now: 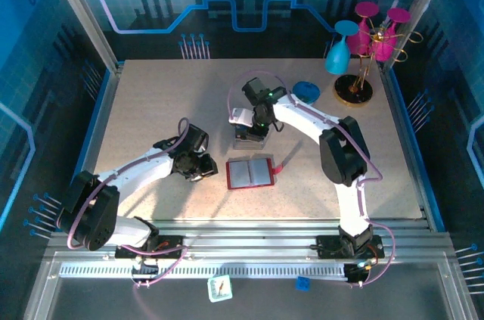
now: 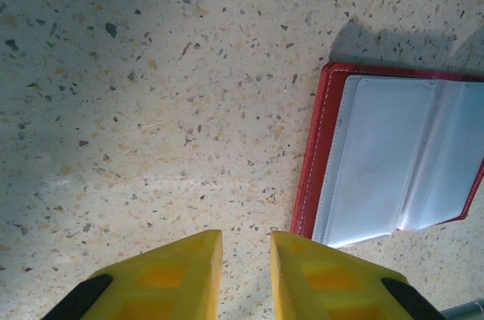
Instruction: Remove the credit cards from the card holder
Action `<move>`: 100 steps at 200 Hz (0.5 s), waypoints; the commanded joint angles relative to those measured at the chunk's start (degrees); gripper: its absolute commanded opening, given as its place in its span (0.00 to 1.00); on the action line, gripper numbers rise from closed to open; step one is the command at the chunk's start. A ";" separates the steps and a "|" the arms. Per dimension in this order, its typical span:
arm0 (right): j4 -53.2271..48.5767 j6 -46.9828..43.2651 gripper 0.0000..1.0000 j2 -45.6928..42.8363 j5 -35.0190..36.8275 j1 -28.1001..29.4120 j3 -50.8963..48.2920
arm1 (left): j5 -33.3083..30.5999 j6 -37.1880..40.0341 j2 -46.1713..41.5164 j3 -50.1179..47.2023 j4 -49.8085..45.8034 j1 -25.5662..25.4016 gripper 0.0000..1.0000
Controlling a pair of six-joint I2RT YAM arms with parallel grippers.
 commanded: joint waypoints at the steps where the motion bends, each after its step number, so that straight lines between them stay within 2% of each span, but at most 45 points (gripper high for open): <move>1: 3.48 1.76 0.44 -2.01 0.64 1.04 -1.39 | 1.45 -0.44 0.89 -0.22 0.19 0.42 0.24; 43: 9.73 2.25 0.44 -2.48 7.54 1.62 -3.57 | 1.44 -0.51 0.55 0.05 -0.27 0.46 0.24; 100: 14.18 1.58 0.45 -4.67 9.18 1.69 -6.01 | 1.29 -0.63 0.10 0.24 -0.51 0.38 0.24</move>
